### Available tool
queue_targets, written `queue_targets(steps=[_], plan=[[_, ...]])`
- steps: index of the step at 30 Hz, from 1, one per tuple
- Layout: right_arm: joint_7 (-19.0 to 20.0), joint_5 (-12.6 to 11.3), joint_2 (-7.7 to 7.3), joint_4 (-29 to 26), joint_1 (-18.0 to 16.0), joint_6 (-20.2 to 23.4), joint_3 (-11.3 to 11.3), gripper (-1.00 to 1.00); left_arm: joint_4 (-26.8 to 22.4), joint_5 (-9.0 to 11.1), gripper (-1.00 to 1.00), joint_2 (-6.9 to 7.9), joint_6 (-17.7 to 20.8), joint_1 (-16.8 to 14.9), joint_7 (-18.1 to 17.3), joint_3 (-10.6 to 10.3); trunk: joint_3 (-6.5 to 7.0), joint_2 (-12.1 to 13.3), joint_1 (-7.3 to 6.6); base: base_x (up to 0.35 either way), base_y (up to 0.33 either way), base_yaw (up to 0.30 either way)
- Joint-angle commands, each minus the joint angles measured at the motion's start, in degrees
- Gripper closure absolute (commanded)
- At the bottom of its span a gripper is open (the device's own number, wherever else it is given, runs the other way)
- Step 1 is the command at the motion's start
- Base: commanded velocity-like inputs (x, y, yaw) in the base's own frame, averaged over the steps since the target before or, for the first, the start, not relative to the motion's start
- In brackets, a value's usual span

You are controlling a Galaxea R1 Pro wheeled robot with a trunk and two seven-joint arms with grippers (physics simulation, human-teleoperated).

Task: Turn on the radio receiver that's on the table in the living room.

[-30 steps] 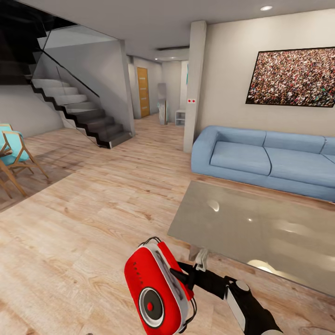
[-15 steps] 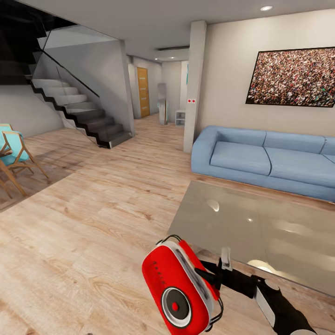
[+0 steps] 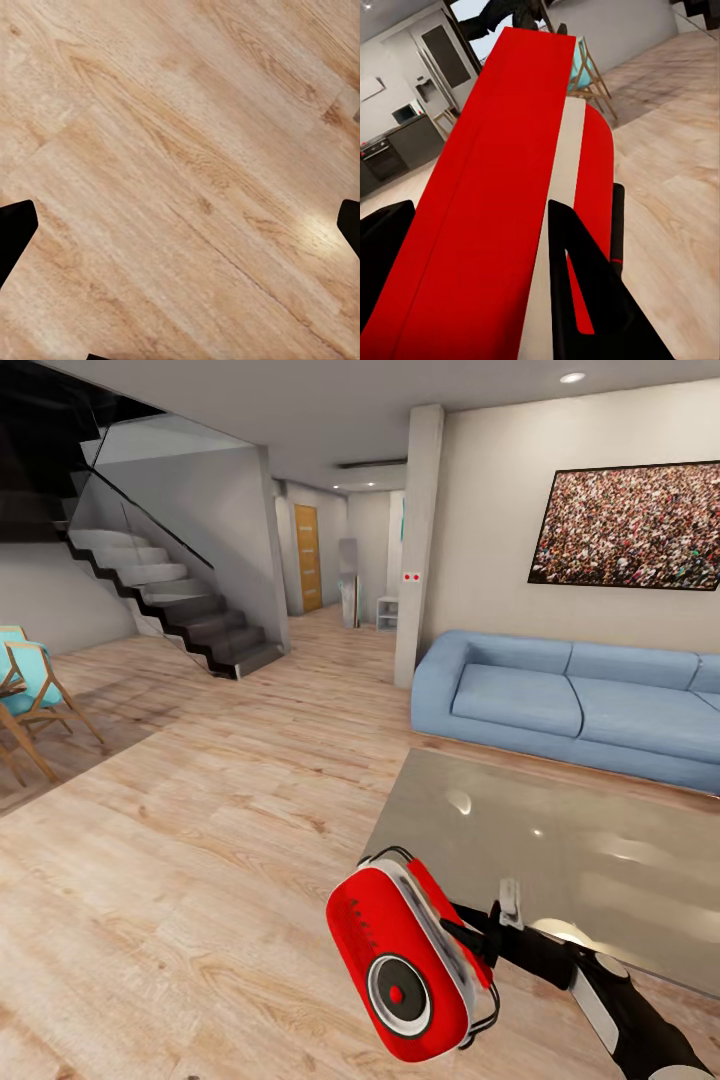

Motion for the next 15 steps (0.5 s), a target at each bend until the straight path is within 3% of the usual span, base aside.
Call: queue_targets(steps=[1, 8, 15], plan=[[0.0, -0.1, 0.01, -0.1, 0.0, 0.0, 0.0, 1.0, 0.0, 0.0, -1.0, -0.04, 0.0, 0.0, 0.0, 0.0, 0.0, 0.0, 0.0, 0.0, 0.0, 0.0], [-0.4, -0.7, 0.24, 0.2, 0.0, 0.0, 0.2, 1.0, -0.2, 0.3, -1.0, 0.06, 0.2, 0.0, -0.7, 0.1, 0.0, 0.0, 0.0, 0.0, 0.0, 0.0], [0.1, -1.0, 0.27, 0.3, 0.0, 0.3, 0.2, 1.0, -5.4, -0.1, -1.0, 0.05, 2.2, 0.0, -5.8, -0.7, 0.0, 0.0, 0.0, 0.0, 0.0, 0.0]])
